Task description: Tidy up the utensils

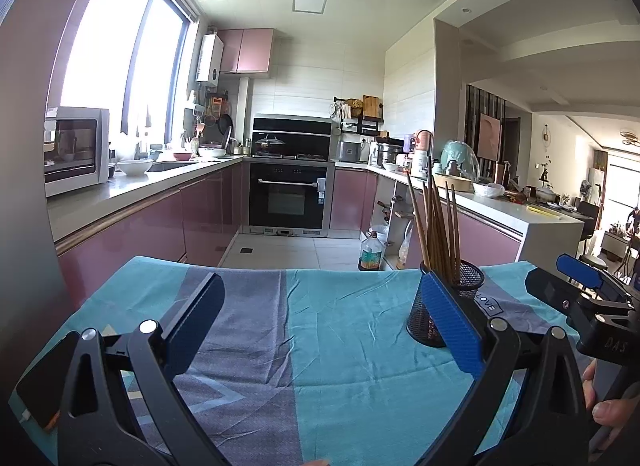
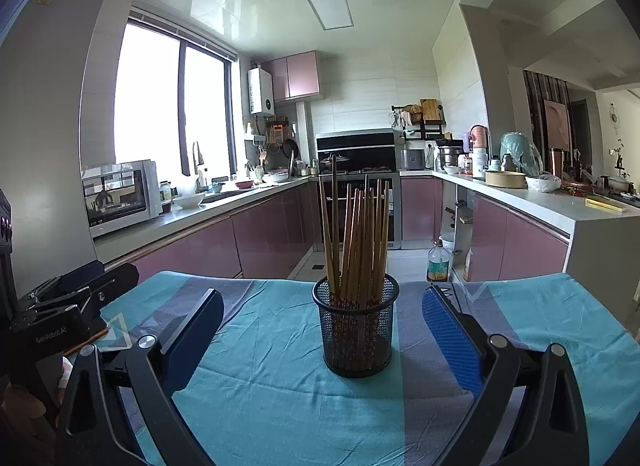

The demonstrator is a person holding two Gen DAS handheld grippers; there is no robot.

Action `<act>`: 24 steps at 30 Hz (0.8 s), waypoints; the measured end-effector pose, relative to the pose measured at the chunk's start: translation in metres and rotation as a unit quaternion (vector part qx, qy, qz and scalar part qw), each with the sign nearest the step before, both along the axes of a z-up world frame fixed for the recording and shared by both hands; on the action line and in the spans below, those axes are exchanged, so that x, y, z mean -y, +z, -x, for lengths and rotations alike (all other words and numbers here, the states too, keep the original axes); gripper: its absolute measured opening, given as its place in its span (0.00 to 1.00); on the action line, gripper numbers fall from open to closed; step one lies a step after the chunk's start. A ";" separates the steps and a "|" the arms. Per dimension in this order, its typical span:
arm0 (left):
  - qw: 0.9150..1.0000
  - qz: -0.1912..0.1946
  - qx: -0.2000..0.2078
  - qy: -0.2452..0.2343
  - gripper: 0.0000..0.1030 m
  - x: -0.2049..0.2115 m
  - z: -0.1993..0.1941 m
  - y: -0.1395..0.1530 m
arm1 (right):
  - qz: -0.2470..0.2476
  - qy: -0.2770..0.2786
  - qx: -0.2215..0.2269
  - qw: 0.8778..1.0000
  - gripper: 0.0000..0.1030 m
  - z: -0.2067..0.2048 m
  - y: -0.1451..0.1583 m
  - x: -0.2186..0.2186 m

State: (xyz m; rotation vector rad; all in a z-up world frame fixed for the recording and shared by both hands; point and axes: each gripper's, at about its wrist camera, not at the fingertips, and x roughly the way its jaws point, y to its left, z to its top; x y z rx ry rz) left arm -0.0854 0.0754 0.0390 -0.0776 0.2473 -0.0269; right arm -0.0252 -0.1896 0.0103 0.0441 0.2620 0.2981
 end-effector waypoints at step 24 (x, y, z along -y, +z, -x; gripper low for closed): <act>1.000 -0.001 0.001 0.004 0.94 0.003 0.003 -0.005 | 0.001 -0.022 0.011 1.000 0.93 0.004 -0.004 0.001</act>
